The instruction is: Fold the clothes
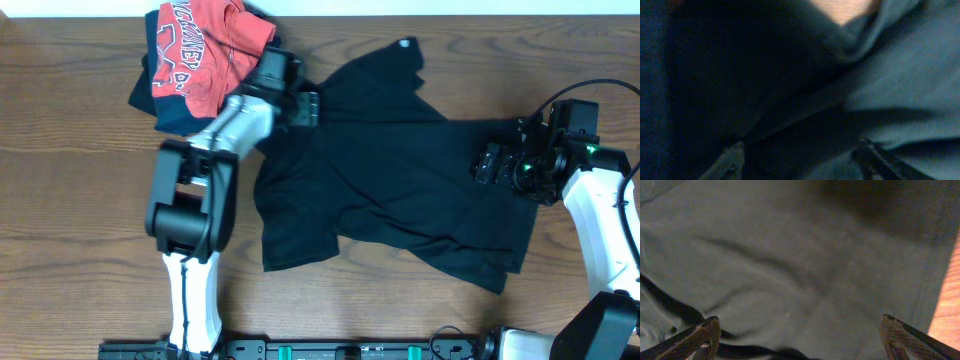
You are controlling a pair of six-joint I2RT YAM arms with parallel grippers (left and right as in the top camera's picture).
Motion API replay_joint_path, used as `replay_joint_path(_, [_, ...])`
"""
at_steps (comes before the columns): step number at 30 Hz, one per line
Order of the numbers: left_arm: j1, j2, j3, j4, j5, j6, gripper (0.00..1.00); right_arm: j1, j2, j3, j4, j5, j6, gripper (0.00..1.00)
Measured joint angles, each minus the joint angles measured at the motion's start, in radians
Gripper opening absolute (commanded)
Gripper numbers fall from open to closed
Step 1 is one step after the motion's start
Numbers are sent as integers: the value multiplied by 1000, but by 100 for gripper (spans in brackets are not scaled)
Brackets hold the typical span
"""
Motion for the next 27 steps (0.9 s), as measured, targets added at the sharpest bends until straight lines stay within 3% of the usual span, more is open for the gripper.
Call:
replay_joint_path(3, [45,-2,24,-113,55,-12,67,0,0,0,20,2,0,99])
replay_joint_path(10, [41,-27,23,-255,76,39,67,0,13,0,134,86,5,98])
replay_joint_path(20, [-140,-134,0,-270,38,87,68,-24,193,5,400,162,3,97])
replay_joint_path(27, [-255,-172,0,-285,15,95,68,-57,308,6,575,176,-32,88])
